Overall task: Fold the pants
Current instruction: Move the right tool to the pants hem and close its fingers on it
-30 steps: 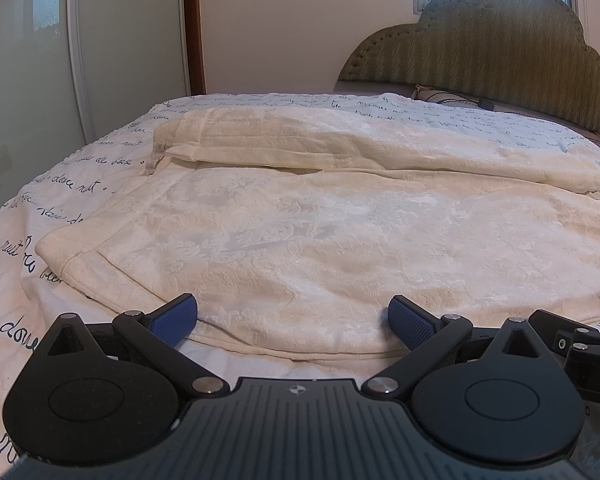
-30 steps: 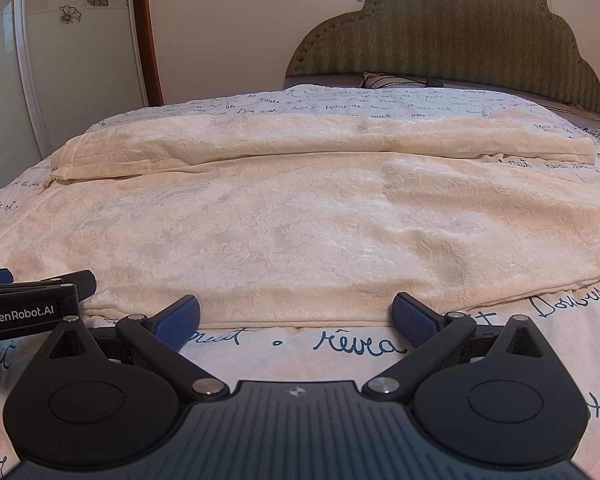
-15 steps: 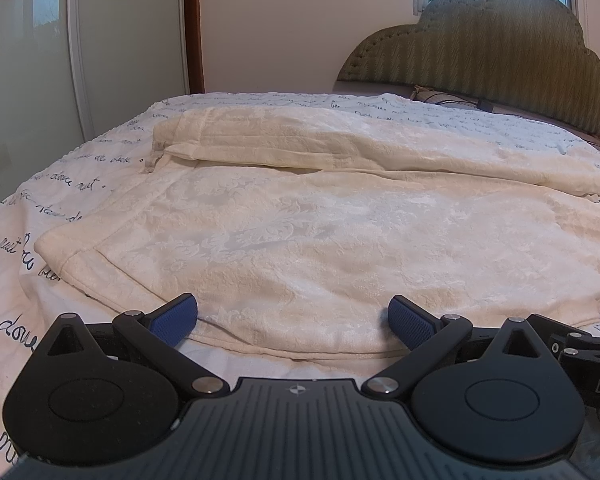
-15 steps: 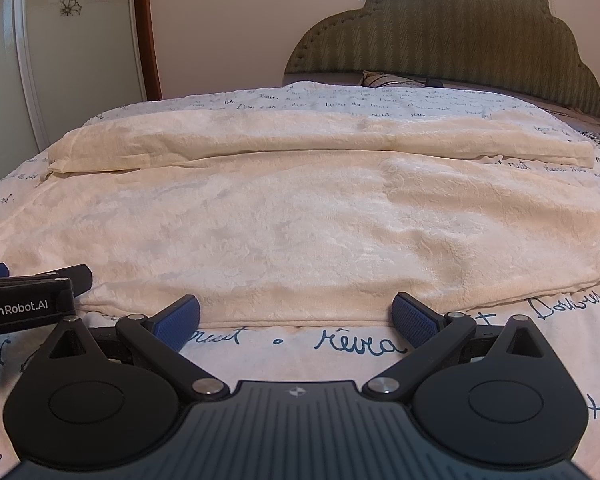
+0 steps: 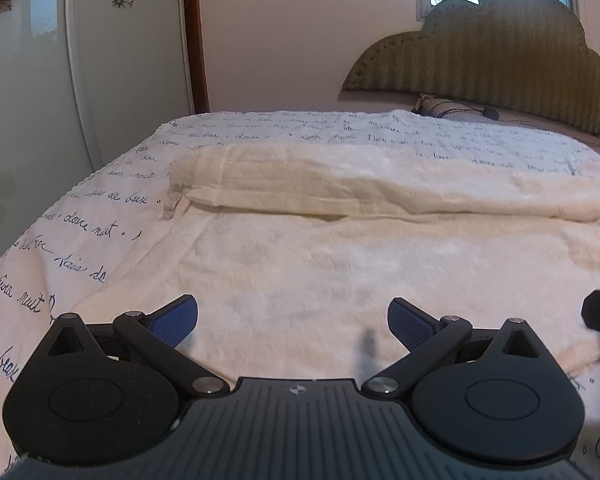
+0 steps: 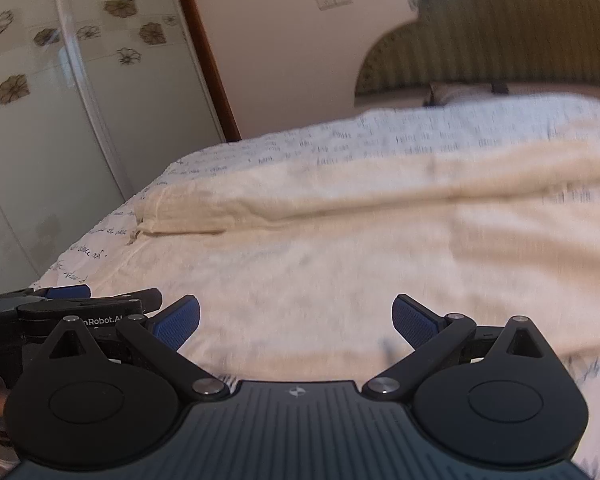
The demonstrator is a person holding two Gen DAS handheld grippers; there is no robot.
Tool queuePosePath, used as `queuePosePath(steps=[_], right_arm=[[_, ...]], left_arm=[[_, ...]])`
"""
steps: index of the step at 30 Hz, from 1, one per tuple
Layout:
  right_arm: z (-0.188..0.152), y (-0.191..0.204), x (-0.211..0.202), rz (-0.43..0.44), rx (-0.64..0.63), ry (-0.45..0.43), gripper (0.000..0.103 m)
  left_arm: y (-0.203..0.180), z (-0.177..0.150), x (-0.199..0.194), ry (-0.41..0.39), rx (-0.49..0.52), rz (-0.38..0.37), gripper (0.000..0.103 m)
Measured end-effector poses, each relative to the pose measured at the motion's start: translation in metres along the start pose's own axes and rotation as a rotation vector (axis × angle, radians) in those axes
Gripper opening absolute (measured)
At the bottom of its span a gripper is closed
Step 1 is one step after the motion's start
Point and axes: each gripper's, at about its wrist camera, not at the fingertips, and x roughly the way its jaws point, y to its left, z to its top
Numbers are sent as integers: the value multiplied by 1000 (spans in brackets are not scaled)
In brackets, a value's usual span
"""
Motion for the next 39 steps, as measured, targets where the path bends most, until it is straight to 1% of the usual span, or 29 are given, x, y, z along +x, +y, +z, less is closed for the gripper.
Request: queuePosePath(steps=[3,4,5,7,9,10,12,15,17,20,22,26,27,29,31,32,33,34,36,37,38,39], right_arm=[[34,17,18,-77,-192,-74,103],[46,21,33,-101,-248,-73,103],[56,21,49,-101,-283,-60,103],[77,19,85,-84,-306,-18,103],[96,14,123,-76,-311,36,103],[104,12,139,-63,-321,46,103],[121,8,170,-67,-336,35,103],[141,4,215,-22,-350,44,103],[155,4,247,9,-337,92,103],[164,3,284,34,-299,139,103],[167,4,307,32,-280,164,103],[165,8,344,59,-264,255,102],[163,9,352,80,-264,284,102],[157,13,365,125,-280,337,102],[149,18,377,170,-316,418,102],[146,22,381,182,-333,429,103],[145,23,380,192,-354,421,102],[145,24,379,208,-368,421,100],[148,22,375,252,-369,419,81],[149,22,374,252,-380,417,75],[150,21,371,259,-381,410,51],[152,19,367,281,-365,403,25]], left_arm=[[9,15,13,-25,-24,27,103],[10,19,19,-29,-21,46,103],[12,23,25,-25,-16,63,103],[15,28,37,-8,-9,86,103],[19,29,50,27,-19,87,103],[22,28,55,47,-27,85,103],[27,25,65,77,-42,86,103],[33,19,78,117,-59,96,103],[36,17,81,116,-68,86,103],[33,15,81,105,-48,92,103],[31,12,81,96,-38,95,103],[29,11,80,92,-40,92,103],[29,10,80,89,-42,92,103],[29,9,78,84,-39,93,103],[29,9,78,84,-40,91,103],[29,9,78,84,-42,88,103],[29,10,78,86,-43,86,103],[29,11,79,88,-44,85,103],[30,12,78,92,-44,83,103],[30,13,78,97,-44,80,103],[31,15,77,106,-47,75,103],[33,18,77,113,-55,68,103]])
